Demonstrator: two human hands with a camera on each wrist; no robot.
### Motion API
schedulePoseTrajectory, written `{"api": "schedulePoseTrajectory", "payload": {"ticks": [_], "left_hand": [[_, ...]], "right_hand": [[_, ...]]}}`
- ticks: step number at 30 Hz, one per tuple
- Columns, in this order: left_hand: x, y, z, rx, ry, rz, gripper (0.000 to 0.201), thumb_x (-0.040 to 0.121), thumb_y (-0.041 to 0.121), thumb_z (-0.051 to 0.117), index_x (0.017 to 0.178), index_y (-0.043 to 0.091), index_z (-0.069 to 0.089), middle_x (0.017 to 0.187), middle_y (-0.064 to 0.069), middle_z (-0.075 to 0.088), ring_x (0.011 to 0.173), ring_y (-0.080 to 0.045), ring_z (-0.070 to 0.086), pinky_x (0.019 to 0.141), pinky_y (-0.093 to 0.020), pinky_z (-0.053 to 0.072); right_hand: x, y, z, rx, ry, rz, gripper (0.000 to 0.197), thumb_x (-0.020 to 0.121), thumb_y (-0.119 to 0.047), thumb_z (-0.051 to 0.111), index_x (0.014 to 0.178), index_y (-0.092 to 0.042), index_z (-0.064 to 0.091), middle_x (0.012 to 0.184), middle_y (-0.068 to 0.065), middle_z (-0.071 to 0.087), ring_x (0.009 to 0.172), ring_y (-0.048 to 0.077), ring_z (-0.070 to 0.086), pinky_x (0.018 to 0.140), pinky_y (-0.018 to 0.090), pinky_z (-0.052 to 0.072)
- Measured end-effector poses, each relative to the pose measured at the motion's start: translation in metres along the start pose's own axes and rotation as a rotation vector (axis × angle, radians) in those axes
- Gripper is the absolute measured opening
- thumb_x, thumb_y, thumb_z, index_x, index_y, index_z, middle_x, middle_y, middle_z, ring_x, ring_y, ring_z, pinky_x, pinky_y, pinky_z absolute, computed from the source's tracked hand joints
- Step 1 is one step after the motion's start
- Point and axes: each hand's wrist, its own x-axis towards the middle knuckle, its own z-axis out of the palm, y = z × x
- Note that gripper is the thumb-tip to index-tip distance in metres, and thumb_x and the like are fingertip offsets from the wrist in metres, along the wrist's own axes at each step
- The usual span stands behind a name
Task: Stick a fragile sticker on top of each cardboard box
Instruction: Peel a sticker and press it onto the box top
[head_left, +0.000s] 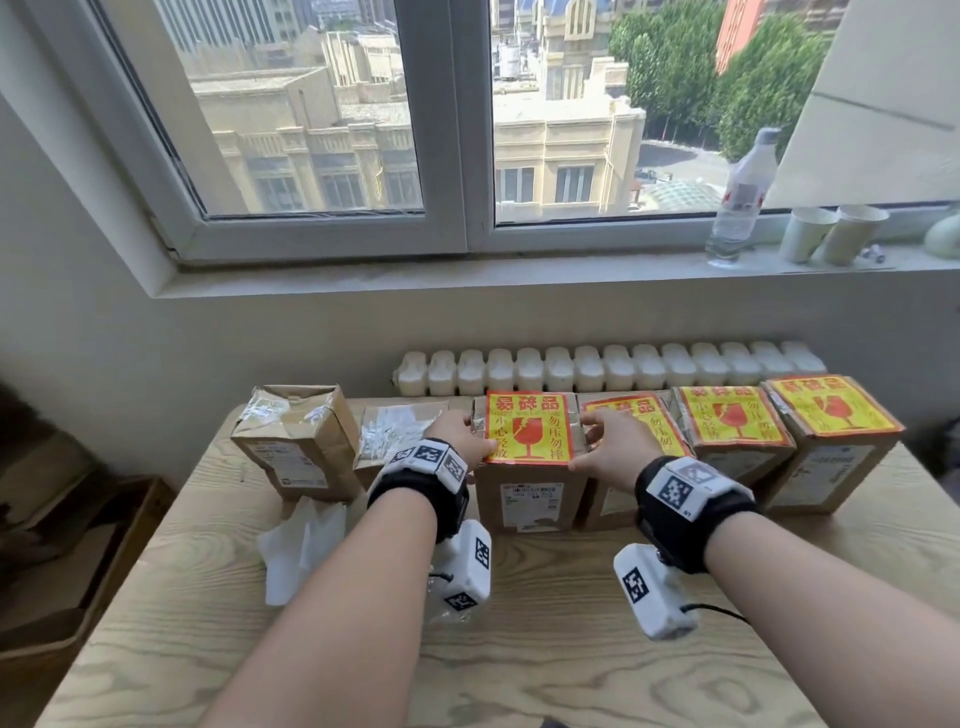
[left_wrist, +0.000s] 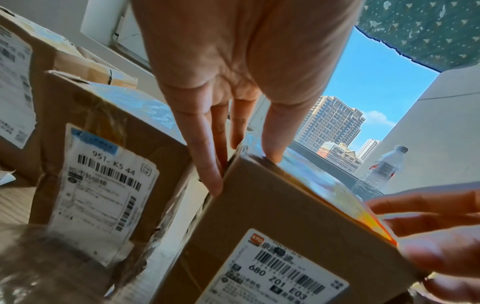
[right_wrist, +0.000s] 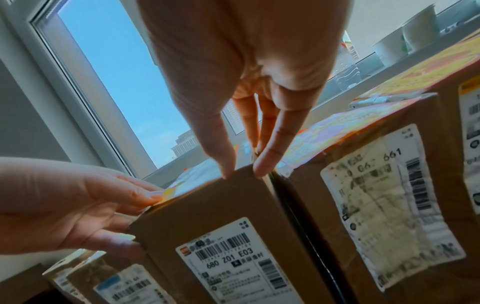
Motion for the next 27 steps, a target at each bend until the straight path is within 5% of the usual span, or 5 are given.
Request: {"api": "schedulePoseTrajectory", "payload": {"ticks": [6, 10, 14, 20, 27], "left_hand": [[0.005, 0.001, 0.002, 0.053, 0.043, 0.005, 0.04, 0.087, 0.034, 0.066, 0.12, 0.012, 0.06, 0.114, -0.01, 0.067, 0.102, -0.026, 0.064, 0.086, -0.033, 0.053], [-0.001, 0.001, 0.003, 0.014, 0.121, 0.007, 0.011, 0.089, 0.029, 0.064, 0.094, 0.02, 0.058, 0.092, -0.002, 0.063, 0.098, -0.024, 0.061, 0.088, -0.035, 0.051], [-0.012, 0.0, -0.002, -0.037, 0.19, -0.003, 0.047, 0.089, 0.028, 0.063, 0.133, 0.018, 0.051, 0.128, -0.005, 0.061, 0.115, -0.023, 0.059, 0.095, -0.035, 0.05], [-0.045, -0.022, -0.011, -0.117, 0.298, -0.032, 0.033, 0.089, 0.021, 0.058, 0.122, 0.02, 0.06, 0.121, -0.005, 0.066, 0.111, -0.023, 0.06, 0.094, -0.029, 0.048], [-0.085, -0.069, -0.015, -0.175, 0.375, -0.132, 0.029, 0.087, 0.018, 0.061, 0.115, 0.017, 0.066, 0.116, -0.003, 0.068, 0.109, -0.022, 0.062, 0.096, -0.03, 0.048]], "right_hand": [[0.005, 0.0, 0.005, -0.023, 0.062, 0.01, 0.052, 0.08, -0.02, 0.075, 0.128, -0.015, 0.055, 0.113, 0.002, 0.065, 0.092, 0.014, 0.059, 0.075, 0.024, 0.051], [0.0, 0.001, 0.005, -0.015, 0.093, -0.026, 0.052, 0.081, -0.021, 0.073, 0.129, -0.017, 0.055, 0.119, 0.004, 0.062, 0.097, 0.016, 0.059, 0.076, 0.024, 0.049], [-0.007, 0.0, 0.0, 0.006, 0.161, -0.087, 0.036, 0.085, -0.022, 0.066, 0.121, -0.019, 0.06, 0.12, 0.003, 0.06, 0.1, 0.017, 0.059, 0.082, 0.028, 0.05], [-0.024, -0.006, 0.007, 0.093, 0.137, -0.167, 0.022, 0.087, -0.018, 0.064, 0.11, -0.02, 0.064, 0.104, 0.0, 0.064, 0.09, 0.013, 0.059, 0.073, 0.023, 0.048], [-0.052, -0.014, 0.041, 0.15, 0.031, -0.251, 0.018, 0.088, -0.015, 0.063, 0.105, -0.021, 0.065, 0.095, -0.003, 0.065, 0.092, 0.013, 0.062, 0.082, 0.028, 0.053]]}}
